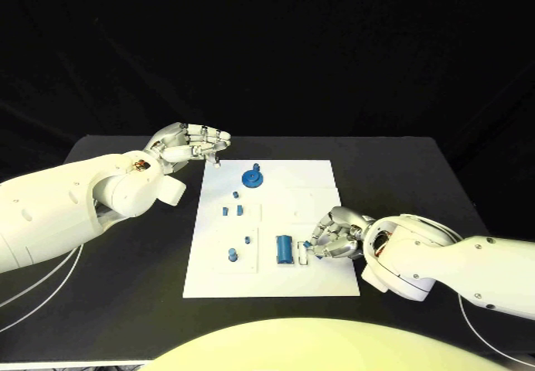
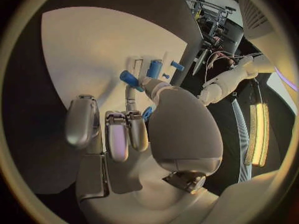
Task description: Assemble the parts on the task board
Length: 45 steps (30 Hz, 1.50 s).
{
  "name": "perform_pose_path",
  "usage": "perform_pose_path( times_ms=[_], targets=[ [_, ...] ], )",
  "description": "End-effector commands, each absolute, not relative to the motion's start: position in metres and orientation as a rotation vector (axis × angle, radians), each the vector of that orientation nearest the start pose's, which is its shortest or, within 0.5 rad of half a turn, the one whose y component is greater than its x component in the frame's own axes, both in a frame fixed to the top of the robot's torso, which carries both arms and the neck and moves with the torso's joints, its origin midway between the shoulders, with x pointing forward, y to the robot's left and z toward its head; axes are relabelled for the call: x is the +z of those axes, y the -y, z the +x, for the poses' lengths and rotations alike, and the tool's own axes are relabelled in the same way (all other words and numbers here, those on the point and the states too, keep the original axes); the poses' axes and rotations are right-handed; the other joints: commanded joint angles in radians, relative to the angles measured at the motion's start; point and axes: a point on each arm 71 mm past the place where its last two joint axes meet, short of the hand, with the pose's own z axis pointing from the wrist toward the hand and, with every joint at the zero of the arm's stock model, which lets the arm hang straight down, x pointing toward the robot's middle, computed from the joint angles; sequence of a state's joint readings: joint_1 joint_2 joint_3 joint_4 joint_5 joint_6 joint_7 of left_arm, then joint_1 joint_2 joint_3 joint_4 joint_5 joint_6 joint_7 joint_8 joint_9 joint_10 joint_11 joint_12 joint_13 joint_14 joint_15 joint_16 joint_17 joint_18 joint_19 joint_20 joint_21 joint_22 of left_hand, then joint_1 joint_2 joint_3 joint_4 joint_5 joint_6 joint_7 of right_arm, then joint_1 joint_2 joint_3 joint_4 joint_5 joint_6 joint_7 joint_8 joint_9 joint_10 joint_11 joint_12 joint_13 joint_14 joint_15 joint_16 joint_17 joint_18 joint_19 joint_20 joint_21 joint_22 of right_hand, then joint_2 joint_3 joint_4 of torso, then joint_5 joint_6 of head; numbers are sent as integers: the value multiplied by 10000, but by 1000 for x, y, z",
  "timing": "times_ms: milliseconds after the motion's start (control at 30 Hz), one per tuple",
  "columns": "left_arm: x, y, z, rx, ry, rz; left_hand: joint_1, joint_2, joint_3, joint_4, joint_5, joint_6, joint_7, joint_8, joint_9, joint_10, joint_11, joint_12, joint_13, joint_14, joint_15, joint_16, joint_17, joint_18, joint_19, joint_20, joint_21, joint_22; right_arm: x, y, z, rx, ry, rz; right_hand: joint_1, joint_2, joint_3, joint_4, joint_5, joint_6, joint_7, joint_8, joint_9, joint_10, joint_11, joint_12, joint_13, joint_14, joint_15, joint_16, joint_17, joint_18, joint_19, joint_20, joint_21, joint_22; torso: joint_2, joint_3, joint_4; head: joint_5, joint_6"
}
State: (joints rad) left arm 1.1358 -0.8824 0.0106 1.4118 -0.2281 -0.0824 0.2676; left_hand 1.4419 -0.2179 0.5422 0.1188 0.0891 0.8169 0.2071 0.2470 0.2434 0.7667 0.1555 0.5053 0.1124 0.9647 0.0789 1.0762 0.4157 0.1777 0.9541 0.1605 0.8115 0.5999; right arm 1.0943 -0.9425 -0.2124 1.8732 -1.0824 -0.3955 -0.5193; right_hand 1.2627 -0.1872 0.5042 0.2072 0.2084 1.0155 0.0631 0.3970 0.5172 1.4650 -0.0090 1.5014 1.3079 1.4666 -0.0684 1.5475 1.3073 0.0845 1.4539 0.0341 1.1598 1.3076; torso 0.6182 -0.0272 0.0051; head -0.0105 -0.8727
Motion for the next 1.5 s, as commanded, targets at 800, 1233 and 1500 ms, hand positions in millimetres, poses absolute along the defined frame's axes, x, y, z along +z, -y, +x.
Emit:
perform_pose_path(
  times_ms=[800, 1233, 1500],
  targets=[
    [-203, -246, 494, -15044, -16635, -9410, 33, 1, -7, 30, -9, -72, 79, 51, -18, -94, 20, 61, -21, -53, -5, -5, -17, 66, 30, 55, -49, -12, -288, 162, 369, 5429, -22428, 2380, -998, -139, -169, 222, -45, 79, -29, 74, 1119, 749, -47, 71, 2193, 907, -69, 22, 1944, -101, 34, -5, -68, 1224, 6, 14, -17, 17, 1],
    [-203, -246, 494, -15006, -16656, -9360, 33, 1, -7, 30, -9, -72, 79, 51, -18, -94, 20, 61, -21, -53, -5, -5, -17, 66, 30, 55, -49, -12, -286, 161, 367, 5272, -21995, 1544, -1053, -126, -201, 208, -38, 155, -66, 120, 1169, 779, -71, 128, 2233, 920, -80, 43, 2012, -113, 58, -9, 2, 1253, 10, 19, -18, -6, 1],
    [-203, -247, 494, -15002, -16679, -9341, 24, -16, -25, 48, -10, -82, 81, 54, -25, -112, 22, 82, -29, -56, -1, -2, -19, 65, 28, 58, -58, -16, -286, 163, 366, 5227, -21927, 1456, -1224, 7, -221, 265, -34, 322, -149, 226, 1267, 872, -143, 302, 2355, 925, -138, 49, 2035, -124, 93, -47, 76, 1290, 10, 20, -11, -4, 1]
  ],
)
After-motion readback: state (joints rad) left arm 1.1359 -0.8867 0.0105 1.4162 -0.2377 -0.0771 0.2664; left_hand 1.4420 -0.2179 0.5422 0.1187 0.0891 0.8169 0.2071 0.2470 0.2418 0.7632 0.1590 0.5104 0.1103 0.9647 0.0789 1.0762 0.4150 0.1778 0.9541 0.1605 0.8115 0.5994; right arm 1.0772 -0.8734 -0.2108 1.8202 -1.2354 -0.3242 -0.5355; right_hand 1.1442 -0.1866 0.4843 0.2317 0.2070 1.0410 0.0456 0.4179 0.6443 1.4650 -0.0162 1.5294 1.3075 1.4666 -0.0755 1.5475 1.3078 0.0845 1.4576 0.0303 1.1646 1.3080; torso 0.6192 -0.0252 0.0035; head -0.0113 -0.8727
